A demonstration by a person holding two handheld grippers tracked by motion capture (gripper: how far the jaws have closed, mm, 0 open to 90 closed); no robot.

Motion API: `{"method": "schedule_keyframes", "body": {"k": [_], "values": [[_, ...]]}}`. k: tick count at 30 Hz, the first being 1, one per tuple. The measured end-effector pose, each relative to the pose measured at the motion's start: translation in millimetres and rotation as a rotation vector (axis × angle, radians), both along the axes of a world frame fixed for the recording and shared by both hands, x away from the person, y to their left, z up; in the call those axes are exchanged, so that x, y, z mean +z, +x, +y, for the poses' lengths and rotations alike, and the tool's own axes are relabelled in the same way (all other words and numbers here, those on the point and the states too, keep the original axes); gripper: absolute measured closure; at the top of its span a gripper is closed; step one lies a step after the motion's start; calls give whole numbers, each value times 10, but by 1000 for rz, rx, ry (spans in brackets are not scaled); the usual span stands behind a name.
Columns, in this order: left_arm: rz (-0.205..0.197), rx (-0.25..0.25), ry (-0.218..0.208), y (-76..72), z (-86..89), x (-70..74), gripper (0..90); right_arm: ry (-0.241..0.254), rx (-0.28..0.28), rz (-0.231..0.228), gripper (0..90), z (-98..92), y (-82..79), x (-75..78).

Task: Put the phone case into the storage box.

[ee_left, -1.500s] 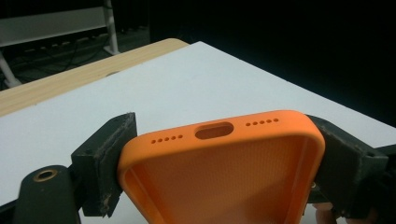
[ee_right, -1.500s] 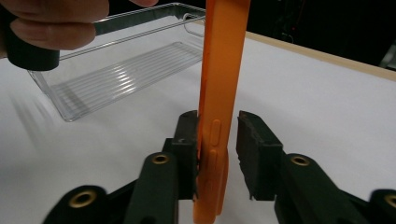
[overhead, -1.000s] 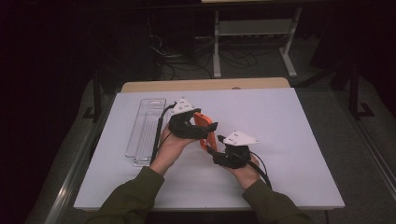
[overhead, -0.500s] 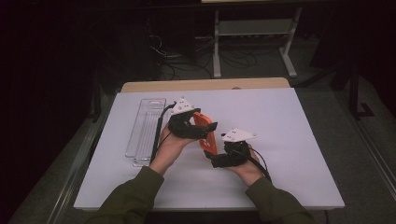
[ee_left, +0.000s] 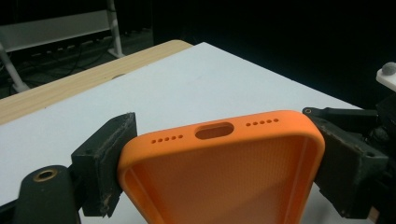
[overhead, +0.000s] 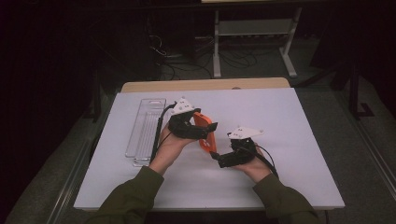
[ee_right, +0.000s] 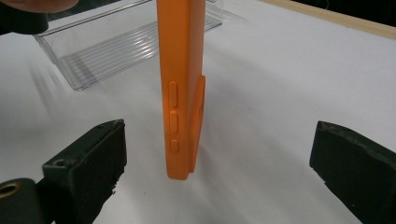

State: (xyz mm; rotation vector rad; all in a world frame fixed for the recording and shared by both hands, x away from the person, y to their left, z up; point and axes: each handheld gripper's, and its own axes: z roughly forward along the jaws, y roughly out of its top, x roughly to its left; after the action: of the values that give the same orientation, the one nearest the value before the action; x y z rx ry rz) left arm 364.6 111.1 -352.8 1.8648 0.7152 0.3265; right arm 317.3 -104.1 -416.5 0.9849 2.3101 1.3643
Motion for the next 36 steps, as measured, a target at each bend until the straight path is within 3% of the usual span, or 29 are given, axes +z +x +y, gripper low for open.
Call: {"method": "schedule_keyframes", "body": {"k": [19,36], "values": [[-4,-7,11,2,13,18,145,-23,6,47,13,-266,4,-35],[-2,-8,-1,-18,17,32,145,-39,-32,36,5,-572,-129,-102]]}}
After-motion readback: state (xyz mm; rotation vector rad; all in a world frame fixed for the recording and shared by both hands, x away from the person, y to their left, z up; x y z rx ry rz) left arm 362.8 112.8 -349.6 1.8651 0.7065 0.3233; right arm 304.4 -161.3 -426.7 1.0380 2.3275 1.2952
